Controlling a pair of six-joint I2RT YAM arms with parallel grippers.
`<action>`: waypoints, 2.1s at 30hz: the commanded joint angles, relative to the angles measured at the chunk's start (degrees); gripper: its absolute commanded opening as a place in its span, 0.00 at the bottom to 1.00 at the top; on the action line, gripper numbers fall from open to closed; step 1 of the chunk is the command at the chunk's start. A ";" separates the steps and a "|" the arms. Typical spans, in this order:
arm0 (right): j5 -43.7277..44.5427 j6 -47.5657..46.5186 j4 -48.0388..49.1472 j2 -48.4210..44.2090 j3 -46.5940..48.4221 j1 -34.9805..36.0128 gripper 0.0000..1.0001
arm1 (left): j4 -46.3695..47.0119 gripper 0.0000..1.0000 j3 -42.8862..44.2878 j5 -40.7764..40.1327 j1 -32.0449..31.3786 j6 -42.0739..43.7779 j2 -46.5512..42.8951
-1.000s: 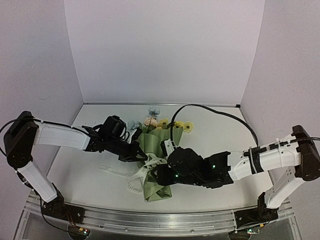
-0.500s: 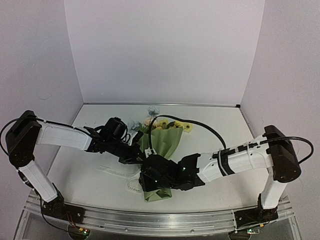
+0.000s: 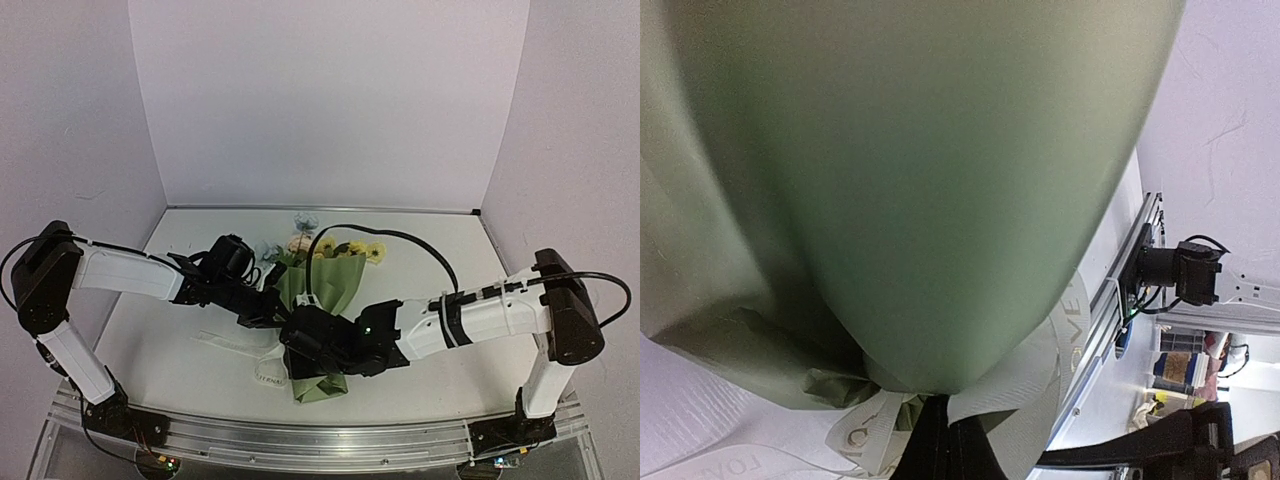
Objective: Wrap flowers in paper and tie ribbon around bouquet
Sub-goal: Cross the half-tied ribbon over the folded bouquet.
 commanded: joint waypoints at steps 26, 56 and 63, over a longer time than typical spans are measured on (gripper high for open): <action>-0.80 9.25 -3.79 7.40 6.23 0.61 0.42 | -0.69 0.00 1.83 1.25 -0.05 2.83 0.50; 1.89 4.36 -6.77 6.58 11.05 -1.10 0.00 | -2.84 0.00 2.79 0.34 0.55 4.77 0.19; 2.64 1.24 -13.06 0.29 8.36 -3.82 0.00 | -5.65 0.00 2.34 -3.48 0.64 5.65 -1.26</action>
